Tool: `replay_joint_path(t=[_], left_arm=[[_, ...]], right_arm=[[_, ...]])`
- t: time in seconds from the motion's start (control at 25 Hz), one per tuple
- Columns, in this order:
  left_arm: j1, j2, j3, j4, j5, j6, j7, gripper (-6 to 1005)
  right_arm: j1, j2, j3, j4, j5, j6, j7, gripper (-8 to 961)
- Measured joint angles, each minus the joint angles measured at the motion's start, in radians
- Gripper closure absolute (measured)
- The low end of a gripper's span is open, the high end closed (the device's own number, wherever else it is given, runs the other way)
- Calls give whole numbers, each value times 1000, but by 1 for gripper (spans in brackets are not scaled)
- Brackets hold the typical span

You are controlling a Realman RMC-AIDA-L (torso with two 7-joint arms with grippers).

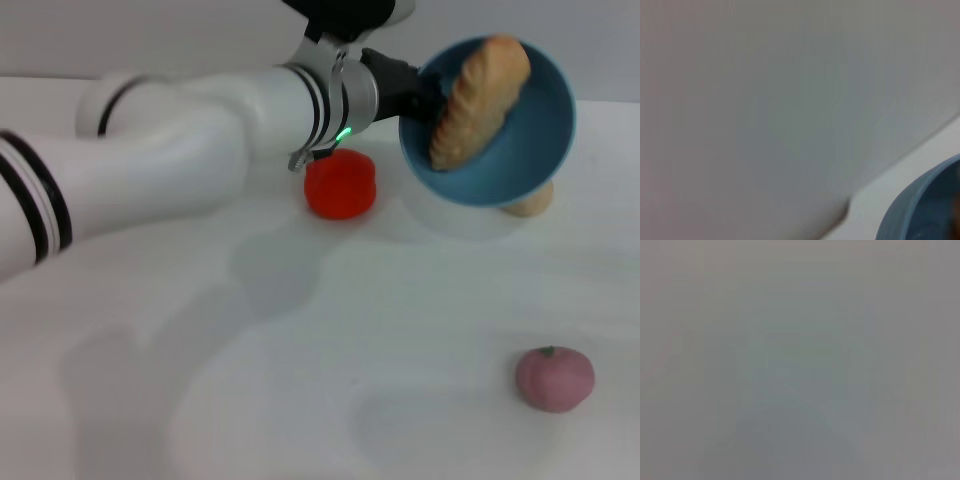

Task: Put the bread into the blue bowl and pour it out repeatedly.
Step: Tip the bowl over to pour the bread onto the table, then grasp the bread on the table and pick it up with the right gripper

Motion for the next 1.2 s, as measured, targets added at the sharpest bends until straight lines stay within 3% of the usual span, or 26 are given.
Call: replay_joint_path(t=[0.2, 0.44, 0.64, 0.76, 0.84, 1.0, 1.08, 1.12, 1.2], left_arm=[[22, -4, 87, -53, 0, -203, 24, 996], [29, -4, 123, -71, 0, -273, 42, 996], [41, -4, 163, -90, -2, -360, 52, 996], [44, -5, 165, -97, -7, -374, 59, 996], [44, -6, 161, -102, -9, -376, 57, 996], [43, -5, 115, -99, -83, -326, 46, 996], [34, -1, 47, -92, -154, -230, 45, 996], [27, 6, -41, -84, -187, -103, 44, 996], [26, 7, -87, -77, -190, -49, 44, 996]], right_arm=[[-6, -5, 6, 10, -80, 3, -17, 503], [32, -5, 6, 12, -229, 28, -17, 483], [52, -4, 3, 43, -249, 77, -13, 467], [59, -11, 0, 65, -255, 83, -10, 400], [65, -13, -3, 69, -276, 87, -10, 355], [79, -13, -4, 68, -329, 86, -4, 356], [88, -13, -5, 55, -371, 82, 21, 357], [95, -13, -6, 43, -406, 80, 48, 357], [112, -13, -6, 11, -492, 72, 101, 357]])
